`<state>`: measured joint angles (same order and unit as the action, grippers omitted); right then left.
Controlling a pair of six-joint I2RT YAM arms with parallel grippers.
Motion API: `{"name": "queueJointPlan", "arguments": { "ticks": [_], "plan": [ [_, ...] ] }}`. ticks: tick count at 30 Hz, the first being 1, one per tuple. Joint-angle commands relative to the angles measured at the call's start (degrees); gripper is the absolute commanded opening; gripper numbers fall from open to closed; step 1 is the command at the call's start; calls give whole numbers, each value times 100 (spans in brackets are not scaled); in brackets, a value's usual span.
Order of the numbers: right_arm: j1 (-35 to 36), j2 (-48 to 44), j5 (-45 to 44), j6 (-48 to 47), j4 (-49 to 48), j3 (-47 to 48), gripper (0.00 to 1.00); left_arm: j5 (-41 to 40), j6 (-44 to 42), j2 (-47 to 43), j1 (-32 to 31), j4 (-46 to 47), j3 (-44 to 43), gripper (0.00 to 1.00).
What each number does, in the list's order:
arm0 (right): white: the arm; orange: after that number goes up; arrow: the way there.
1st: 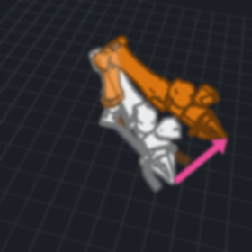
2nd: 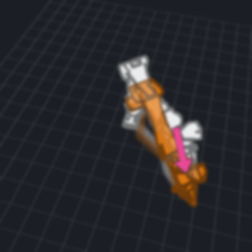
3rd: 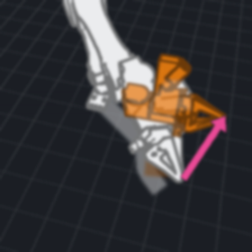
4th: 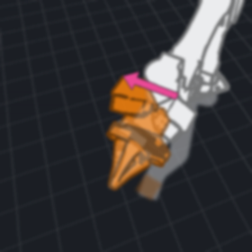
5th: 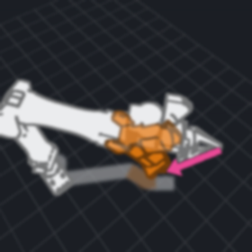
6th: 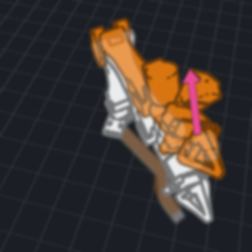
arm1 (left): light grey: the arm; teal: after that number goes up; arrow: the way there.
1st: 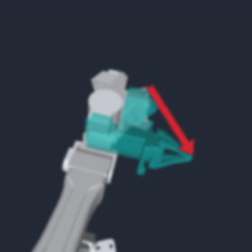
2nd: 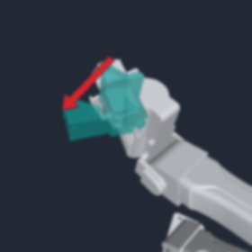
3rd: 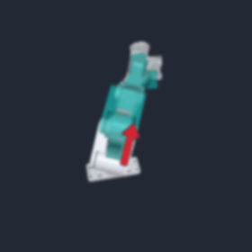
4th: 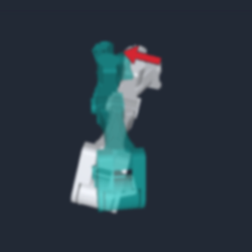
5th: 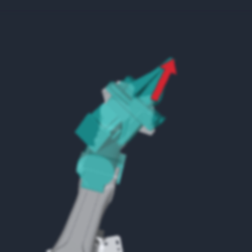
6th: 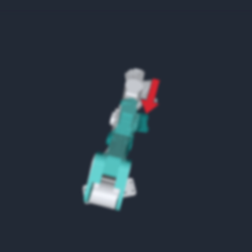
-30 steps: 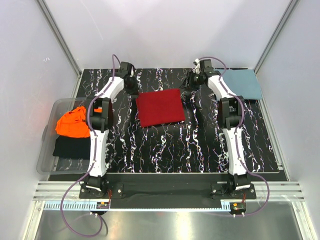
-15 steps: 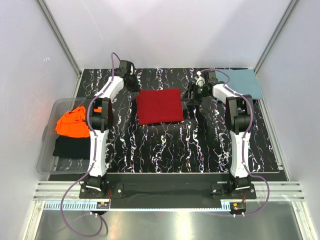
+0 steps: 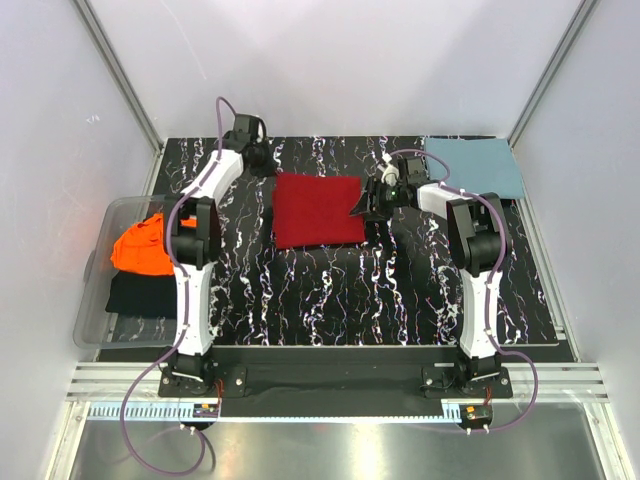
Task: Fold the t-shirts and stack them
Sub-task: Fold the tshirt
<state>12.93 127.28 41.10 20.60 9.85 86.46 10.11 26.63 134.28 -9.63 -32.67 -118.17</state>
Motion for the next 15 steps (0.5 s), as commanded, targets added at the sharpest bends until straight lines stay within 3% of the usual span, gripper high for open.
{"name": "queueJointPlan", "arguments": {
  "ticks": [1, 4, 10, 15],
  "plan": [
    [87, -169, -6, 76, -317, -85, 60, -824, 69, -964, 31, 620, 302, 0],
    [105, -125, -23, 172, -430, -164, 60, -1160, 123, -790, 136, 613, 331, 0],
    [245, 7, -120, 190, -501, -164, 56, -721, 237, 202, 304, 331, -118, 0],
    [341, 226, -6, 278, -528, 108, 59, -545, 106, 432, 312, 366, -303, 0]
  ]
}}
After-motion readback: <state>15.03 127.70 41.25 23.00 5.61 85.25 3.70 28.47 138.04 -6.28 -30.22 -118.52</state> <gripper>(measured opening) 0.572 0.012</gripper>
